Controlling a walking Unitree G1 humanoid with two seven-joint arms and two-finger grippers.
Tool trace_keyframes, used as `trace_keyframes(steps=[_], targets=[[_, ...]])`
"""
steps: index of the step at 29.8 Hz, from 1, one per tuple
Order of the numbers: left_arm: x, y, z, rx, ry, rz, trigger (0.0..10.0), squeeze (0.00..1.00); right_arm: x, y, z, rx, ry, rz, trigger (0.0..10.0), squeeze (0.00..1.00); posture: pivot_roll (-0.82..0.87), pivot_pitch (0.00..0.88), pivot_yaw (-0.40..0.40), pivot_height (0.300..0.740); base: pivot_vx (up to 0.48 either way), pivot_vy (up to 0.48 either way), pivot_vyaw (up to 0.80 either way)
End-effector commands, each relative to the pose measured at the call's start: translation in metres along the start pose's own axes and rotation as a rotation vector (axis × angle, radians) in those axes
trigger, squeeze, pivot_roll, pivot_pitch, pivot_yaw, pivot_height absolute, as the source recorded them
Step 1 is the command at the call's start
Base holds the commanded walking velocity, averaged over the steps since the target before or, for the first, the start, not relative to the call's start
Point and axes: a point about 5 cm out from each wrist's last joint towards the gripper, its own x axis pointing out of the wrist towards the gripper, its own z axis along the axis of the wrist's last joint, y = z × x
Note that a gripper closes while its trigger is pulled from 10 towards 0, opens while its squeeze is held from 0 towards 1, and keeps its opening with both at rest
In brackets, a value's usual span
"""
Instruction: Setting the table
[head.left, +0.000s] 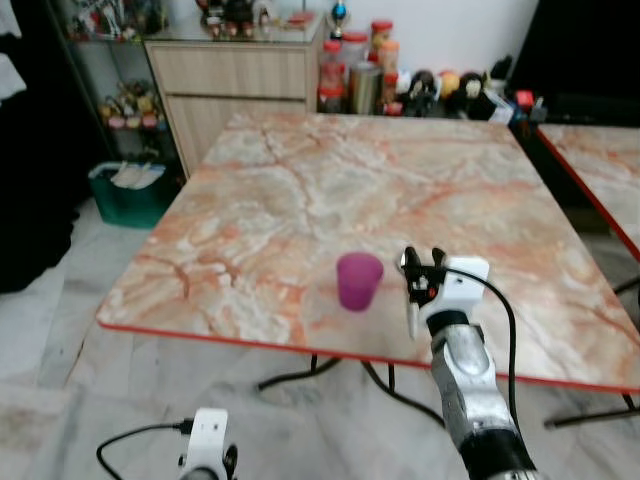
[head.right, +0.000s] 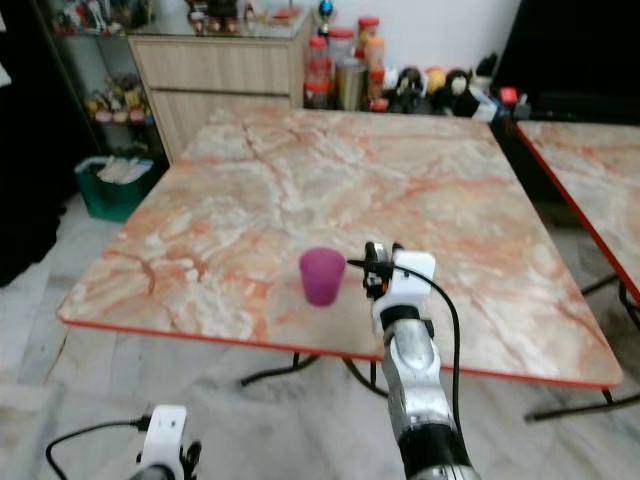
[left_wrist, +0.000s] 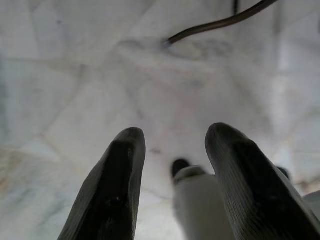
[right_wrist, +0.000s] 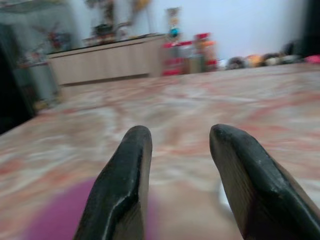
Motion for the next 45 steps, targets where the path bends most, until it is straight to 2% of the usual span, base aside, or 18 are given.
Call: trace_keyframes(steps=[1,8,20,22,23,24,33,34,35,39,45], targets=[[0.001,-0.003,0.002,-0.001,0.0,-0.005,10.0,0.0,0.001,-0.007,0.004,-0.014,-0.02,-0.012,10.0,0.0,-0.03,0.0,-0.012,0.701,0.36,0.0,0.0],[0.001,-0.002,0.002,-0.005,0.0,0.0,10.0,0.0,0.001,-0.007,0.004,-0.018,-0.018,-0.015,10.0,0.0,-0.02,0.0,-0.013,0.701,0.286,0.0,0.0],[0.001,-0.001,0.002,-0.011,-0.002,0.006,10.0,0.0,0.0,-0.01,0.001,-0.028,-0.006,-0.047,10.0,0.0,-0.02,0.0,-0.01,0.701,0.0,0.0,0.0],[0.0,-0.001,0.001,-0.009,0.002,0.004,10.0,0.0,-0.004,-0.016,-0.003,-0.034,0.016,-0.083,10.0,0.0,-0.02,0.0,-0.01,0.701,0.0,0.0,0.0],[0.0,-0.001,0.001,-0.008,0.004,0.003,10.0,0.0,-0.005,-0.019,-0.006,-0.046,0.031,-0.104,10.0,0.57,-0.03,0.0,-0.009,0.701,0.0,0.0,0.0],[0.0,-0.001,0.0,-0.007,0.006,0.0,10.0,0.0,-0.007,-0.023,-0.007,-0.046,0.039,-0.132,10.0,1.0,-0.03,0.0,-0.009,0.701,0.0,0.0,0.0],[0.0,-0.003,0.0,-0.009,0.005,-0.001,10.0,0.0,-0.003,-0.027,-0.004,-0.052,0.037,-0.169,10.0,1.0,-0.02,0.0,-0.014,0.701,0.0,0.0,0.0],[0.0,-0.003,0.0,-0.011,0.004,-0.001,10.0,0.0,-0.002,-0.027,-0.001,-0.054,0.029,-0.176,10.0,0.76,-0.02,0.0,-0.014,0.701,0.0,0.0,0.0],[0.0,-0.003,0.0,-0.011,0.004,-0.001,10.0,0.0,-0.001,-0.027,-0.001,-0.062,0.028,-0.179,10.0,0.0,-0.02,0.0,-0.014,0.701,0.0,0.0,0.0],[0.0,-0.002,0.0,-0.014,0.006,-0.001,10.0,0.0,0.0,-0.028,0.002,-0.068,0.025,-0.188,10.0,0.0,-0.02,0.0,-0.015,0.701,0.0,0.0,0.0],[0.0,-0.003,-0.002,-0.009,0.013,-0.007,10.0,0.0,0.001,-0.029,-0.005,-0.107,0.101,-0.177,10.0,0.0,-0.03,0.0,-0.013,0.701,0.0,0.0,0.0]])
